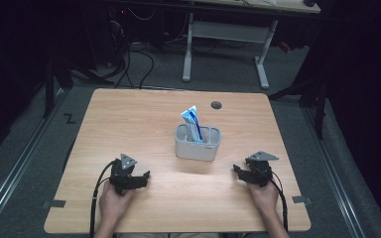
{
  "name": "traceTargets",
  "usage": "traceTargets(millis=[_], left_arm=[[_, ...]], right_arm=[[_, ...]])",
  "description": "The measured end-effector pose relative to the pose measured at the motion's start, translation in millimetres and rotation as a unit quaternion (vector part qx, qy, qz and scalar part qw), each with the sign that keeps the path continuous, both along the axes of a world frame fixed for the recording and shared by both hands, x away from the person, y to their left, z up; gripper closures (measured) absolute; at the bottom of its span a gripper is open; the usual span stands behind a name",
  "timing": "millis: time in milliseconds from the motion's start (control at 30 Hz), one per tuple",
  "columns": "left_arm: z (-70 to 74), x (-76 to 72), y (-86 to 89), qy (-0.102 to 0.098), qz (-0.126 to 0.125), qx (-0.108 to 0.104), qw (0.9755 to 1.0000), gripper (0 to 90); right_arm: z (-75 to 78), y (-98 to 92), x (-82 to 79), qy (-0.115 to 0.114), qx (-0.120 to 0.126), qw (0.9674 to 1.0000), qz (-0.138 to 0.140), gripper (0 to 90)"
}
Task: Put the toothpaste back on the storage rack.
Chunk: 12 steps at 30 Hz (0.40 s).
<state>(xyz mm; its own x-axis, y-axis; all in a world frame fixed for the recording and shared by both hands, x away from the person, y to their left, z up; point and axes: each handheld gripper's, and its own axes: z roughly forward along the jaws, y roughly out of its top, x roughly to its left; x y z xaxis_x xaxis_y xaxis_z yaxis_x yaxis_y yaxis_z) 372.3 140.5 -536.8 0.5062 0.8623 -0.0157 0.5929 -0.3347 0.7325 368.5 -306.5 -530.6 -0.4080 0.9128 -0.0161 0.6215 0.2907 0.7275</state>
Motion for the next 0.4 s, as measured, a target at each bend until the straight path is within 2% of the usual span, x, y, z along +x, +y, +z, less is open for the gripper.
traceTargets(millis=[400], left_arm=[[0.0,0.0,0.0,0.000,0.000,0.000,1.0000,18.4]], right_arm=[[-0.1,0.1,0.3,-0.001,-0.001,1.0000,0.000,39.0]])
